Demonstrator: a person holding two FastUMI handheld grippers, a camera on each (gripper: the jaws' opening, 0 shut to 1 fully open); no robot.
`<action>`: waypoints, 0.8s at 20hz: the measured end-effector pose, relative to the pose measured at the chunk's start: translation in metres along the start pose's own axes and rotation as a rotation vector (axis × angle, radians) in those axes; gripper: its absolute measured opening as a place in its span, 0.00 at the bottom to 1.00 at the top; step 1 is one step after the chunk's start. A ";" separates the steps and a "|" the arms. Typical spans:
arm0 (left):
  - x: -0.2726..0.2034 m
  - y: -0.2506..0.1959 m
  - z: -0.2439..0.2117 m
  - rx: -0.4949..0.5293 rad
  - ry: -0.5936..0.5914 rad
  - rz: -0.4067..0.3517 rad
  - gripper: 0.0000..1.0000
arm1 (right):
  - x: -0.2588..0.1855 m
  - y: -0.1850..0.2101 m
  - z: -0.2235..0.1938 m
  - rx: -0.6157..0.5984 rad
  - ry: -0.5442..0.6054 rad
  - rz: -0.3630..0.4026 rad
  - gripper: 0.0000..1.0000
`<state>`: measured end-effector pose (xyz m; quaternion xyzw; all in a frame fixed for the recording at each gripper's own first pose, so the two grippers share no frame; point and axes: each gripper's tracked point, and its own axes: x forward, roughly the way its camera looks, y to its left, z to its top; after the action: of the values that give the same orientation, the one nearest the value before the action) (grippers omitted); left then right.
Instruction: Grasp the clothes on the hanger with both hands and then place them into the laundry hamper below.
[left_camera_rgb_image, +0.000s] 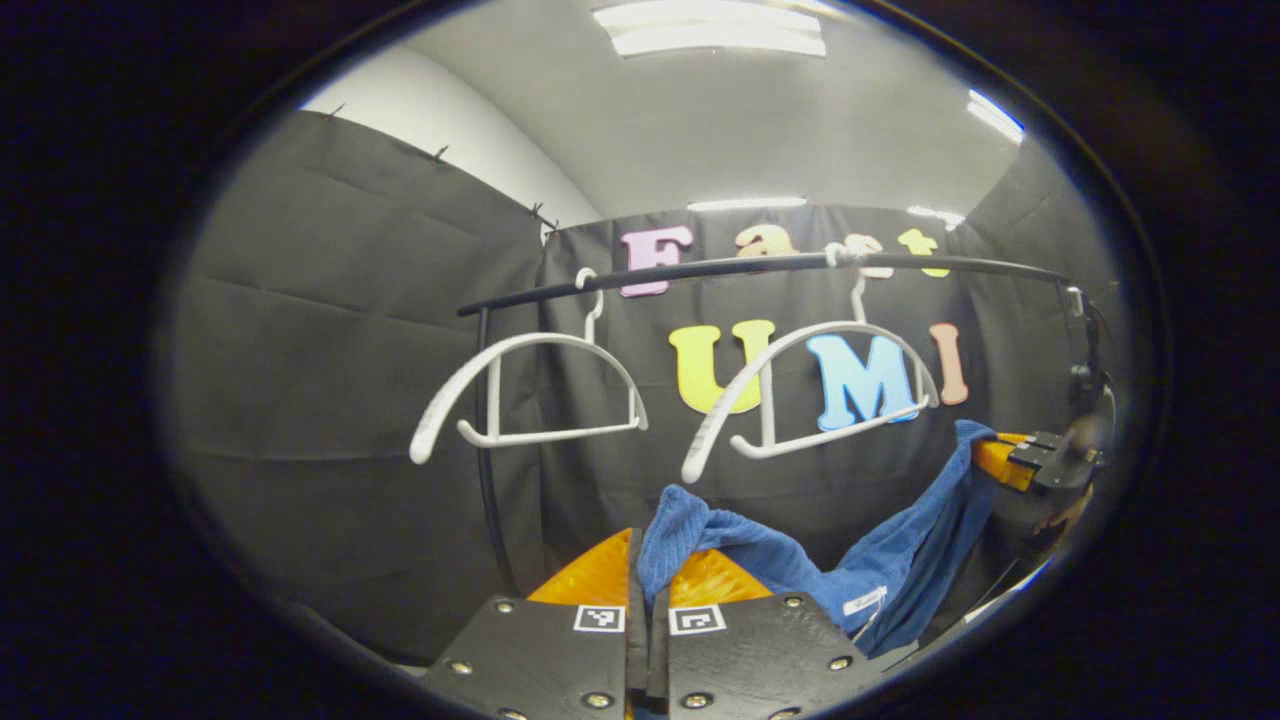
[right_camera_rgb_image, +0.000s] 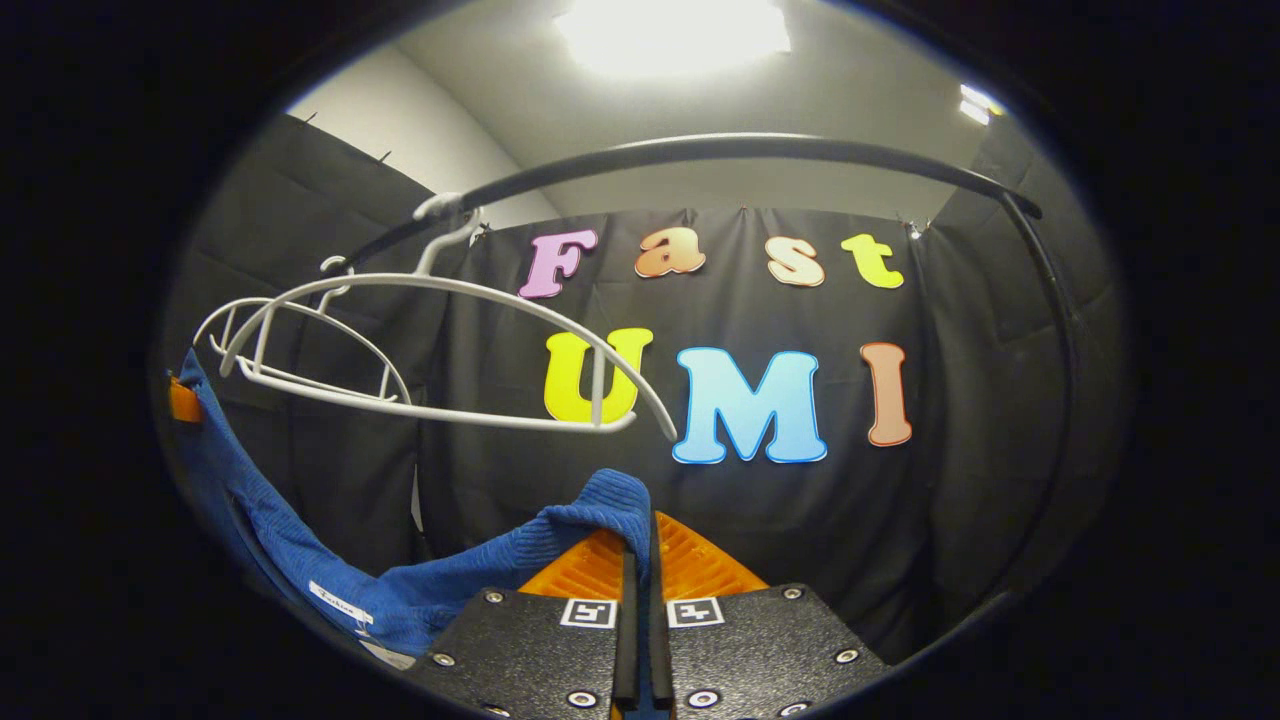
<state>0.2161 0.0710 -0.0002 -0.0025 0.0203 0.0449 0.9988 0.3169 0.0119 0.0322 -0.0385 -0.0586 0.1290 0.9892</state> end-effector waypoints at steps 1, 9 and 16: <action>-0.005 -0.002 0.005 -0.003 -0.008 -0.012 0.06 | -0.008 0.006 0.007 0.005 -0.008 0.006 0.04; -0.043 -0.033 0.034 -0.038 -0.069 -0.125 0.01 | -0.068 0.051 0.040 0.034 -0.027 0.062 0.04; -0.082 -0.052 0.018 -0.089 -0.056 -0.196 0.01 | -0.121 0.101 0.030 0.057 0.030 0.113 0.04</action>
<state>0.1397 0.0124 0.0218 -0.0478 -0.0099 -0.0523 0.9974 0.1715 0.0795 0.0396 -0.0153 -0.0378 0.1859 0.9817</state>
